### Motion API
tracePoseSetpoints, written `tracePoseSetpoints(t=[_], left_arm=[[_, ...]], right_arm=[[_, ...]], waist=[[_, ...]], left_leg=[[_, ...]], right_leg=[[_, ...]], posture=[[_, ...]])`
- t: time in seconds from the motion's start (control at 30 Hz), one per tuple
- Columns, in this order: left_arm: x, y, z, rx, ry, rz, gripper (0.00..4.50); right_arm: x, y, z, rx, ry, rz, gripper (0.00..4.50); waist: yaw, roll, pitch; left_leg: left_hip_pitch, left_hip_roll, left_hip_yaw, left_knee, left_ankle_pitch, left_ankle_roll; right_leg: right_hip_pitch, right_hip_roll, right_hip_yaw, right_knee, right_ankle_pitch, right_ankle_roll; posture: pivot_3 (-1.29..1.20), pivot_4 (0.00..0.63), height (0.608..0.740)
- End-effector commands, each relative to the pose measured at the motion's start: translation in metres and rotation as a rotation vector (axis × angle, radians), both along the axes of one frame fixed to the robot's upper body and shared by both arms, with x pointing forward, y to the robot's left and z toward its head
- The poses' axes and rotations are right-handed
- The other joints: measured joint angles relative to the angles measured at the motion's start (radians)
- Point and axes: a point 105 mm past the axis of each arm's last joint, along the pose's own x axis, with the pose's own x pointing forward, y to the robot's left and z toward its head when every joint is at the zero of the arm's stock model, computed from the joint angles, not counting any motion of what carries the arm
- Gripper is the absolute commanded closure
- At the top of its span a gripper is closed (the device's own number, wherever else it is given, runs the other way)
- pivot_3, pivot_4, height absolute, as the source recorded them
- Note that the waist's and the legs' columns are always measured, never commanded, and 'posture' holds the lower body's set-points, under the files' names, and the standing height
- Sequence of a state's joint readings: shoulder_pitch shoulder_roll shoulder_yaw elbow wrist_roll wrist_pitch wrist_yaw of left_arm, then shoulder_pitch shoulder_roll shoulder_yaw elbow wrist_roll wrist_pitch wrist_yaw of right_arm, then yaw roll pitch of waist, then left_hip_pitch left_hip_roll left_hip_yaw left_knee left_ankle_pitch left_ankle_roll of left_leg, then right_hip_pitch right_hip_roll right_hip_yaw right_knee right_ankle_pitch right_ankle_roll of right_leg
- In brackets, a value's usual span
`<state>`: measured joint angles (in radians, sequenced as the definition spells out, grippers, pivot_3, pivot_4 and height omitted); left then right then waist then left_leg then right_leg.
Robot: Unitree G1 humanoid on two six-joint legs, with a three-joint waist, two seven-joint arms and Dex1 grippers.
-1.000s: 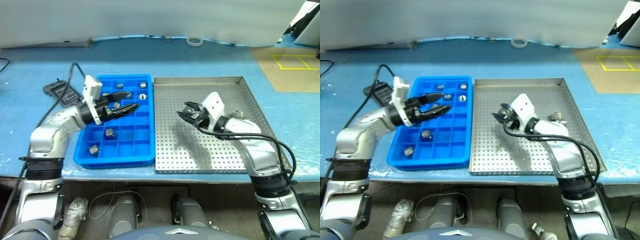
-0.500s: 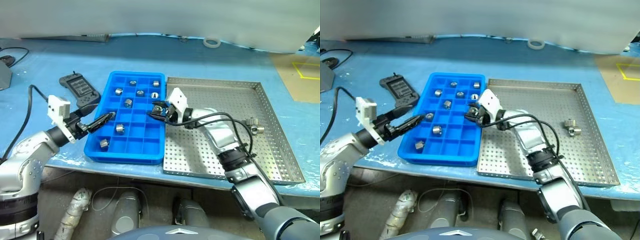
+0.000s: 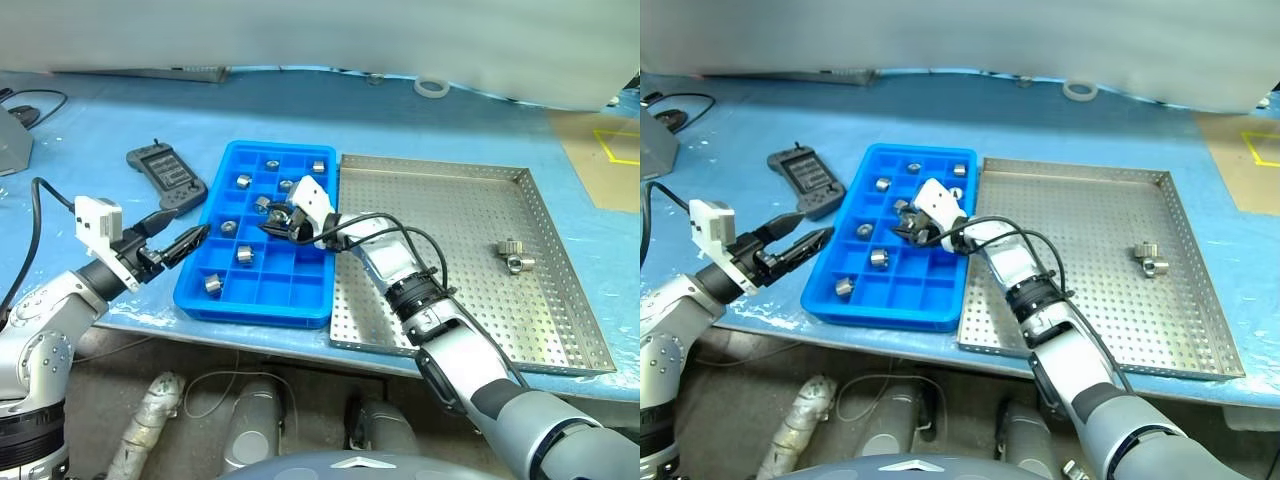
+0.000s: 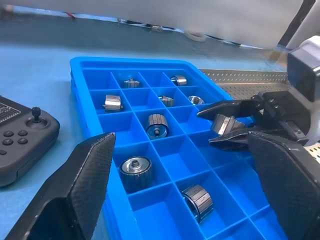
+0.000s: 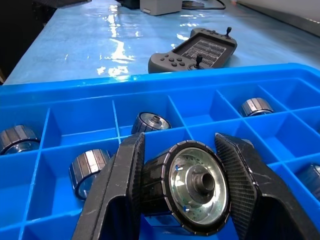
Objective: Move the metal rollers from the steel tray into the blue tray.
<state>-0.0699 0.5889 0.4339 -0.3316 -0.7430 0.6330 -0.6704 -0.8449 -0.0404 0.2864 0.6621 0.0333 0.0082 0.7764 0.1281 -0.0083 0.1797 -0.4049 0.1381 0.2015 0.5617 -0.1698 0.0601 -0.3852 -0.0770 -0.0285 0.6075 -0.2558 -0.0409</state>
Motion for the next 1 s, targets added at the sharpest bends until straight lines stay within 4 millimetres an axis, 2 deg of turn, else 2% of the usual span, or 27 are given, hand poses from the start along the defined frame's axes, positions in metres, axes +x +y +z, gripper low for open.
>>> tracePoseSetpoints(t=[0.03, 0.1, 0.33, 0.47, 0.57, 0.73, 0.83, 1.0], left_arm=[[-0.001, -0.005, 0.011, 0.018, -0.042, -0.023, 0.04], [0.000, -0.007, 0.012, 0.020, -0.041, -0.030, 0.04], [0.003, -0.012, 0.012, 0.019, -0.031, -0.059, 0.04], [0.010, -0.022, 0.012, 0.013, -0.026, -0.115, 0.04], [0.020, -0.033, 0.013, 0.006, -0.027, -0.175, 0.04], [0.039, -0.064, 0.012, -0.017, -0.030, -0.307, 0.04], [0.048, -0.086, 0.011, -0.032, -0.037, -0.388, 0.04], [0.058, -0.112, 0.007, -0.062, -0.037, -0.487, 0.04]], right_arm=[[0.007, 0.001, 0.008, 0.014, -0.060, -0.034, 2.67], [0.012, -0.002, 0.004, 0.002, -0.070, -0.059, 2.67], [0.012, -0.004, 0.007, 0.045, -0.037, -0.065, 0.43], [0.011, -0.016, 0.022, 0.084, -0.073, -0.094, 0.43], [0.008, -0.037, 0.040, 0.132, -0.094, -0.124, 0.43], [0.001, -0.101, 0.055, 0.105, -0.144, -0.259, 0.43], [-0.003, -0.152, 0.051, 0.042, -0.149, -0.400, 0.43], [-0.014, -0.244, 0.033, -0.098, -0.142, -0.687, 0.43]], waist=[[-0.001, 0.000, 0.000], [-0.002, 0.000, 0.000], [-0.002, 0.000, 0.000], [-0.002, 0.000, 0.000], [-0.001, -0.001, 0.000], [-0.007, -0.001, -0.001], [-0.029, -0.002, -0.001], [-0.060, -0.002, -0.001]], left_leg=[[0.000, 0.000, 0.000, 0.000, 0.000, 0.000], [0.000, 0.000, 0.000, 0.000, 0.000, -0.001], [0.000, 0.000, 0.000, 0.000, 0.001, -0.002], [0.000, 0.000, 0.000, 0.000, 0.001, -0.002], [0.000, 0.000, 0.000, 0.000, 0.002, -0.003], [0.001, -0.001, 0.000, 0.001, 0.002, -0.003], [0.002, -0.001, 0.001, 0.001, 0.002, -0.003], [0.001, -0.001, 0.001, 0.001, 0.002, -0.003]], right_leg=[[0.000, 0.000, 0.000, 0.000, 0.000, 0.000], [0.000, 0.000, 0.000, 0.000, 0.000, 0.000], [0.000, 0.000, 0.000, 0.001, 0.000, 0.000], [0.000, 0.000, 0.000, 0.001, 0.000, 0.000], [0.000, 0.000, 0.000, 0.001, 0.000, 0.000], [0.001, 0.000, 0.001, 0.001, 0.002, 0.003], [0.001, 0.000, 0.003, 0.001, 0.003, 0.004], [0.001, 0.000, 0.003, 0.000, 0.003, 0.004]], posture=[[0.29, 0.150, 0.740], [0.29, 0.150, 0.740], [0.25, 0.150, 0.740], [0.19, 0.150, 0.740], [0.12, 0.150, 0.740], [-0.01, 0.150, 0.740], [-0.08, 0.150, 0.740], [-0.15, 0.150, 0.740]])
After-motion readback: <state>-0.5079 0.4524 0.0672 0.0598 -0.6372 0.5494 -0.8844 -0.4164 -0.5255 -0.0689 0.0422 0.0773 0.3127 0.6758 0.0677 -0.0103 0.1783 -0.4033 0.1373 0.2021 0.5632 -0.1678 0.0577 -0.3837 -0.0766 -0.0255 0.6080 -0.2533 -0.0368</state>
